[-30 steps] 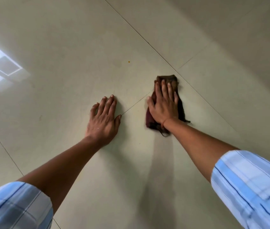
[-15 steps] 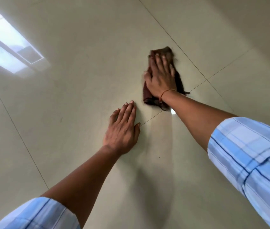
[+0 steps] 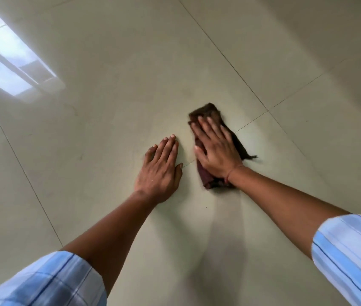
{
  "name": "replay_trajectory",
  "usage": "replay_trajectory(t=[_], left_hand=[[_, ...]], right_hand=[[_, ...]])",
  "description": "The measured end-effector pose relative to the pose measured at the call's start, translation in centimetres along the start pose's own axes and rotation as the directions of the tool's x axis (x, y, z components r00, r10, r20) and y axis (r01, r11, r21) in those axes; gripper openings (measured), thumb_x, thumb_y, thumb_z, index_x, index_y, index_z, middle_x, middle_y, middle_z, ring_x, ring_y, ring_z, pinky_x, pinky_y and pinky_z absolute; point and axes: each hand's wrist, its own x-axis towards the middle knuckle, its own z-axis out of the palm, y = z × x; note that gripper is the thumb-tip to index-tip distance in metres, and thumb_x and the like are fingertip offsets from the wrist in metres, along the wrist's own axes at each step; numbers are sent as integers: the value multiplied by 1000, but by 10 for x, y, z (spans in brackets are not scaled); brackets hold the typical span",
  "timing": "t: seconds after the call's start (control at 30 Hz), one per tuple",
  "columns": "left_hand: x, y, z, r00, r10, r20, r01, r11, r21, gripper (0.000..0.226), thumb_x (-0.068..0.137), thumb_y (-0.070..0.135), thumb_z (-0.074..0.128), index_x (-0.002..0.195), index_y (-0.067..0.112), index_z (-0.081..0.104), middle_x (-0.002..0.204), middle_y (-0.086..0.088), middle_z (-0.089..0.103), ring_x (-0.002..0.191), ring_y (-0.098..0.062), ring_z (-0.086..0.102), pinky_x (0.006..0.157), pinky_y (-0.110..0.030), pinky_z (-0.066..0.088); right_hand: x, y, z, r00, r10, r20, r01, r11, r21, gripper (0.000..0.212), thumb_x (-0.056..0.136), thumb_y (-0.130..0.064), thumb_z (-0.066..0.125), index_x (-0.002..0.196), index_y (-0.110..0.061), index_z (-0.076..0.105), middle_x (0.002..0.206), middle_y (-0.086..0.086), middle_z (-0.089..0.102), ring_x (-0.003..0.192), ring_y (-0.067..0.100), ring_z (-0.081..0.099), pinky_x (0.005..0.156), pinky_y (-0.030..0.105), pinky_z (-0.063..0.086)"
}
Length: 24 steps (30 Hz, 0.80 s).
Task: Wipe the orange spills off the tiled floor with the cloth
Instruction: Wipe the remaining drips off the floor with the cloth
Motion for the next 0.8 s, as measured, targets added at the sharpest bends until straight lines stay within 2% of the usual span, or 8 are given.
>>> replay_trajectory(t=[0.13,0.17,0.3,0.4,0.47,0.63,0.73,0.8], left_hand=[[0,3,-3,1000,2,-13,-2,1000,-3,64,97,40,24,152,6,19,160,-11,16,148,-26,14,118,-40,11],[-1,3,-3,1000,7,-17,-7,1000,-8,64,98,39,25,152,6,18,160,-11,16,148,-26,13,118,-40,10],[0,3,-2,1000,-2,-25,2,1000,-11,64,99,39,25,153,7,13,162,-10,10,149,-23,7,119,-38,6],[0,8,-2,999,-30,16,31,999,-27,65,101,41,26,154,7,8,163,-8,4,149,-22,1,119,-38,1],[4,15,-4,995,-62,78,64,998,-27,70,100,47,25,153,6,4,163,-8,-3,149,-23,-4,120,-41,-1],[9,48,-22,966,-185,182,154,973,170,93,91,69,18,151,1,0,161,-15,-4,148,-34,0,117,-52,5],[-2,103,-18,981,96,170,-124,979,164,97,89,74,25,152,5,1,162,-11,-5,148,-33,1,116,-57,2],[-12,136,-8,935,258,242,-299,942,154,102,85,77,28,153,7,0,163,-8,-4,148,-29,2,116,-59,5]], right_hand=[[-12,30,-2,894,438,-96,-437,899,35,74,86,-53,22,153,-21,25,161,6,19,149,25,13,118,46,13],[-19,22,0,888,449,-101,-448,893,35,74,87,-53,23,153,-21,23,162,6,17,149,25,11,118,45,11],[-90,22,10,981,186,-48,-187,982,-4,71,89,-51,27,153,-21,25,160,6,22,148,24,16,116,45,16],[-119,62,4,863,492,-111,-492,870,31,74,88,-53,21,153,-19,25,160,9,23,148,27,16,117,46,15],[-136,62,7,799,587,-129,-590,807,20,75,88,-54,22,153,-17,23,161,10,20,148,28,13,118,46,13],[-200,33,16,930,367,-14,-368,930,-29,76,89,-55,27,155,-20,17,162,6,15,150,24,9,118,46,15],[-189,61,9,935,356,4,-355,934,-23,76,88,-56,23,155,-22,17,162,4,14,150,23,9,117,44,10],[-177,96,-2,903,429,-20,-429,903,-33,79,86,-58,17,155,-21,16,162,7,14,150,25,9,118,43,8]])
